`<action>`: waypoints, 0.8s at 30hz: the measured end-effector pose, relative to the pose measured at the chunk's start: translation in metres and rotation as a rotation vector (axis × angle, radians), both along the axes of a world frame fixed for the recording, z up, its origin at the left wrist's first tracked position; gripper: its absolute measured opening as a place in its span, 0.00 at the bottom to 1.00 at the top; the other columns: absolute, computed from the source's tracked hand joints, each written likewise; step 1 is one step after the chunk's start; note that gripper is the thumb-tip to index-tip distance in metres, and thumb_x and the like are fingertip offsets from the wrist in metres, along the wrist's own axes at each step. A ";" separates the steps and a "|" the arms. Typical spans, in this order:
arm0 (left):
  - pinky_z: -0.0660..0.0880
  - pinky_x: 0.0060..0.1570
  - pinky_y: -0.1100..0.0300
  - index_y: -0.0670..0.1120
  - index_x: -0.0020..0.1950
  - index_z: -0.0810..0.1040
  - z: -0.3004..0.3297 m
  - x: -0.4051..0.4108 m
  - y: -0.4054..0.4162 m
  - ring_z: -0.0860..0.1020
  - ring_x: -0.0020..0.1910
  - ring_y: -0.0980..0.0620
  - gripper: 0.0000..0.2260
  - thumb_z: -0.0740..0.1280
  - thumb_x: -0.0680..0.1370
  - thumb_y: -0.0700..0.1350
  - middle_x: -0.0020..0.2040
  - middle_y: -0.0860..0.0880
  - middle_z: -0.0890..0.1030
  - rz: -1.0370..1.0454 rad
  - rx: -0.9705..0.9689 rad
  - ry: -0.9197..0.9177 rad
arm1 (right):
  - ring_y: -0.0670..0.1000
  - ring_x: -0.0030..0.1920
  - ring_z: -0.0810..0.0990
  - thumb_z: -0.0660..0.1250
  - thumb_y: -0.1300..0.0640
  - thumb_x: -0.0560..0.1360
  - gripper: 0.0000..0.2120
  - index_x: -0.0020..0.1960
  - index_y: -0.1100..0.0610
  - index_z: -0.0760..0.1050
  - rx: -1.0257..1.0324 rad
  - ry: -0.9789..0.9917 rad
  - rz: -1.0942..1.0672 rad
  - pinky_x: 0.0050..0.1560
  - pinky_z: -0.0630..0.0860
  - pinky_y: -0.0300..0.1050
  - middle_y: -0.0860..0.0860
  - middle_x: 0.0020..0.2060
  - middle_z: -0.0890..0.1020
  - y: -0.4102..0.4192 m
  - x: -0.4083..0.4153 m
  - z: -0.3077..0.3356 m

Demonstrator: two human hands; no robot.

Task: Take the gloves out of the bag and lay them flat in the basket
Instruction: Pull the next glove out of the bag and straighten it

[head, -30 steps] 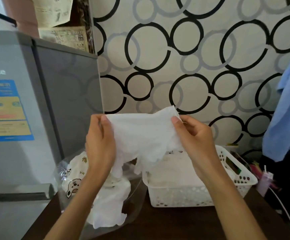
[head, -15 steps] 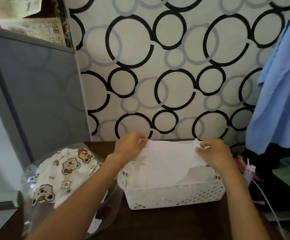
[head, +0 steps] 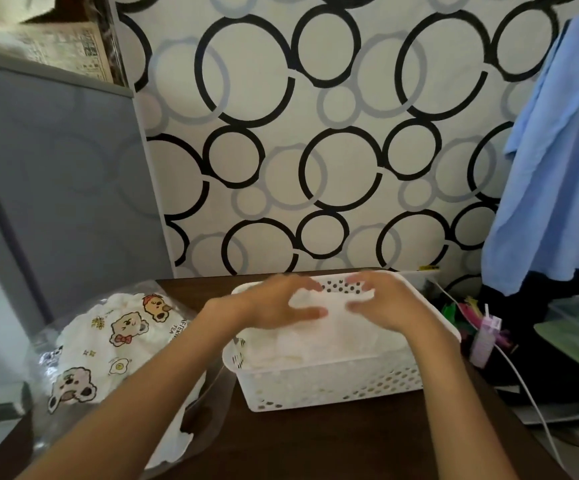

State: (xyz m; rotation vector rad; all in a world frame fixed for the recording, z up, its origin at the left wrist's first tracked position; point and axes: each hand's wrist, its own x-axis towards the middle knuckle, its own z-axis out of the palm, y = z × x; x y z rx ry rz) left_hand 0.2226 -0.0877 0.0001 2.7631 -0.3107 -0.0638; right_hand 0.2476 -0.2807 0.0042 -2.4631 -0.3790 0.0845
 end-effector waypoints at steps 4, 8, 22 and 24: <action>0.56 0.72 0.53 0.59 0.71 0.66 -0.006 -0.007 0.010 0.59 0.73 0.53 0.24 0.67 0.76 0.56 0.74 0.56 0.63 -0.010 0.073 0.133 | 0.58 0.74 0.55 0.71 0.51 0.73 0.39 0.76 0.46 0.53 -0.327 0.275 0.048 0.73 0.58 0.56 0.53 0.75 0.57 0.003 0.002 -0.015; 0.59 0.70 0.56 0.55 0.58 0.79 0.016 -0.021 0.023 0.64 0.70 0.54 0.15 0.70 0.74 0.41 0.70 0.54 0.69 -0.038 0.035 0.125 | 0.58 0.73 0.58 0.72 0.56 0.72 0.40 0.77 0.47 0.53 -0.273 0.233 0.018 0.72 0.60 0.55 0.53 0.74 0.59 -0.003 0.007 -0.014; 0.43 0.74 0.48 0.53 0.78 0.39 -0.010 -0.016 0.001 0.43 0.78 0.50 0.39 0.52 0.76 0.69 0.79 0.52 0.40 0.070 0.428 0.237 | 0.55 0.74 0.56 0.72 0.52 0.72 0.40 0.76 0.45 0.52 -0.296 0.240 0.179 0.71 0.58 0.52 0.49 0.75 0.57 0.000 0.003 -0.015; 0.39 0.74 0.47 0.52 0.78 0.36 -0.027 -0.011 0.005 0.40 0.77 0.49 0.40 0.50 0.75 0.70 0.78 0.51 0.36 0.086 0.492 0.241 | 0.54 0.74 0.58 0.72 0.51 0.72 0.41 0.77 0.47 0.51 -0.306 0.256 0.179 0.71 0.60 0.50 0.50 0.75 0.57 0.002 0.003 -0.018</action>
